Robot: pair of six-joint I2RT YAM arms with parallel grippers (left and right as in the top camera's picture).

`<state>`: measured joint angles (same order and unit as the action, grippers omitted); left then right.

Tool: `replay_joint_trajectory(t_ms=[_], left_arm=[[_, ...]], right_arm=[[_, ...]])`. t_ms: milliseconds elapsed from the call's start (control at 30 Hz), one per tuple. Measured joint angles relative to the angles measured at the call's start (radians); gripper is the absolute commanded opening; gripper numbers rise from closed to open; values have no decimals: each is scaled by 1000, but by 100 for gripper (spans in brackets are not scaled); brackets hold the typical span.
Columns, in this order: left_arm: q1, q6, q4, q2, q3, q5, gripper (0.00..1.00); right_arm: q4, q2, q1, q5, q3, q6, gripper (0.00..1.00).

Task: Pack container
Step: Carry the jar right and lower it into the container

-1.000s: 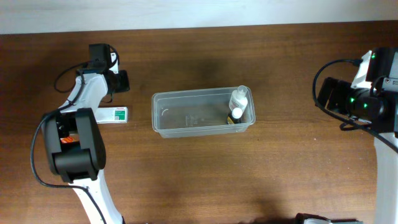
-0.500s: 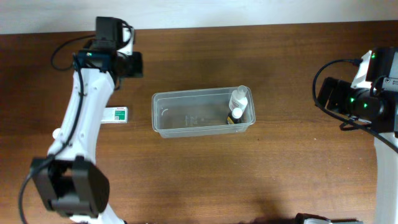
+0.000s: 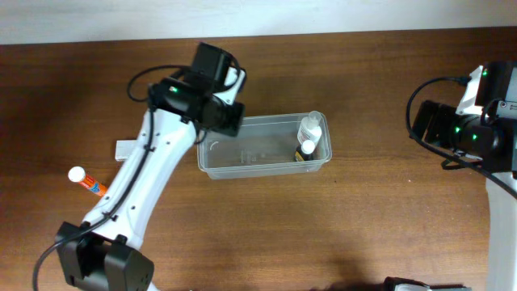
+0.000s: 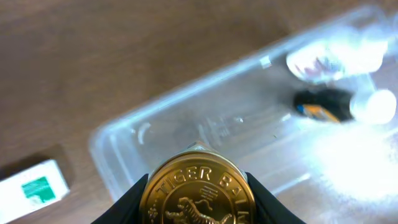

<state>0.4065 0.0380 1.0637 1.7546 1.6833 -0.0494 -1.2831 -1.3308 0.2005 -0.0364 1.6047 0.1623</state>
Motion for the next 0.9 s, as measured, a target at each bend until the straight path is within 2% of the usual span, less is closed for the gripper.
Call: replay_joint_trajectory(t_ms=[100, 367, 900], left_arm=[[17, 4, -17, 0, -79, -6, 34], [16, 11, -212, 0, -313, -4, 35], [16, 11, -534, 0, -535, 156, 35]], right_arm=[[0, 0, 0, 0, 0, 0, 98], [0, 0, 0, 0, 0, 0, 98], [0, 0, 0, 0, 0, 0, 98]])
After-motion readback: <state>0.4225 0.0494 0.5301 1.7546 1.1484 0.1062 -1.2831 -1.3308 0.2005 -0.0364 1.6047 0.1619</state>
